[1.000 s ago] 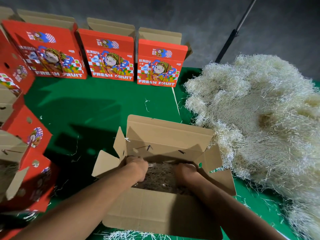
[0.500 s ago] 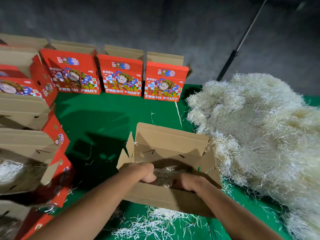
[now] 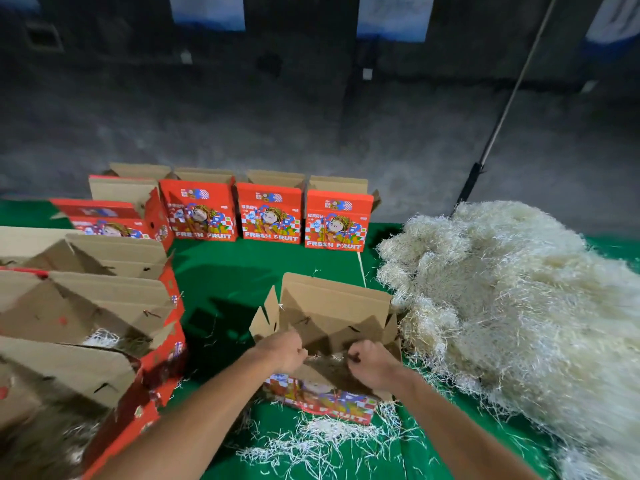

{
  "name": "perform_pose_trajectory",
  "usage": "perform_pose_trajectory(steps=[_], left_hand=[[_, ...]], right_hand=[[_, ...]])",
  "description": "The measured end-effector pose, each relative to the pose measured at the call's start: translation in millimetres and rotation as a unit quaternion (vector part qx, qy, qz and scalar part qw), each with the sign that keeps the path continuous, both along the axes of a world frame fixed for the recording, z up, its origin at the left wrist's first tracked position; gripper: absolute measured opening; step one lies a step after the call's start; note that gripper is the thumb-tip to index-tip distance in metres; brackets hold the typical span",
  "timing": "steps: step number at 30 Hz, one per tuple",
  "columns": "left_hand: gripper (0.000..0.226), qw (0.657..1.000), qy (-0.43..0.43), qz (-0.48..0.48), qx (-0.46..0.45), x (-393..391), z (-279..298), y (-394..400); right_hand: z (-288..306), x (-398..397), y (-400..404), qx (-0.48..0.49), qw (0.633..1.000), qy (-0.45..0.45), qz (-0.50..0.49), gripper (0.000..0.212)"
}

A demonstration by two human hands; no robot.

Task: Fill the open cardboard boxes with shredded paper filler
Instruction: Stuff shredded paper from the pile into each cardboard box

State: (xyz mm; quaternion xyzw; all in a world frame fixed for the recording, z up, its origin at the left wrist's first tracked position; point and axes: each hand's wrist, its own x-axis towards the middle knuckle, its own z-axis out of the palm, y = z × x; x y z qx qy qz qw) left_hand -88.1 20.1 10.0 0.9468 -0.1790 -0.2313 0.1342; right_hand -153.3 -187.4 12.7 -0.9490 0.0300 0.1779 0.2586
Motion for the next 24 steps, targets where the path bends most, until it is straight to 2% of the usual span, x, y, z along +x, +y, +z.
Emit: perform_pose_trajectory(steps=[5, 8, 10, 11, 13, 16, 18, 19, 22, 24], left_hand=[[0.022, 0.996, -0.065, 0.015, -0.055, -14.4, 11.4, 7.6], [0.017, 0.984, -0.173, -0.023, -0.044, -21.3, 25.3, 12.9], [0.029, 0.961, -0.271, -0.052, 0.014, -23.1, 17.0, 19.5], [0.035, 0.952, -0.297, -0.058, 0.044, -22.4, 12.6, 21.8], [0.043, 0.948, -0.306, -0.037, 0.079, -19.5, 7.8, 24.1], [0.049, 0.962, -0.264, 0.012, 0.064, -17.7, 3.4, 24.8], [0.056, 0.971, -0.225, 0.053, 0.054, -17.5, 1.2, 23.4], [0.058, 0.972, -0.215, 0.079, 0.044, -17.5, -0.4, 23.0], [0.051, 0.972, -0.187, 0.139, -0.018, -16.1, -3.4, 26.8], [0.046, 0.971, -0.176, 0.15, -0.064, -9.5, -4.3, 31.0]], right_hand=[[10.6, -16.4, -5.4, 0.014, 0.994, -0.098, -0.048, 0.019], [18.6, -17.1, -20.7, -0.149, 0.965, -0.211, -0.034, 0.03], [7.4, -21.3, -27.9, -0.242, 0.936, -0.253, -0.043, 0.045], [2.1, -23.4, -30.3, -0.251, 0.931, -0.255, -0.067, 0.052], [-9.1, -26.7, -35.4, -0.217, 0.939, -0.236, -0.126, 0.061], [-19.0, -28.4, -40.1, -0.022, 0.961, -0.147, -0.231, 0.063], [-26.5, -25.4, -40.3, 0.074, 0.953, -0.098, -0.276, 0.054], [-30.6, -22.9, -38.4, 0.076, 0.951, -0.095, -0.283, 0.048], [-37.5, -10.3, -32.1, -0.004, 0.951, -0.133, -0.279, 0.039], [-41.1, 1.5, -30.2, 0.008, 0.948, -0.147, -0.284, 0.033]])
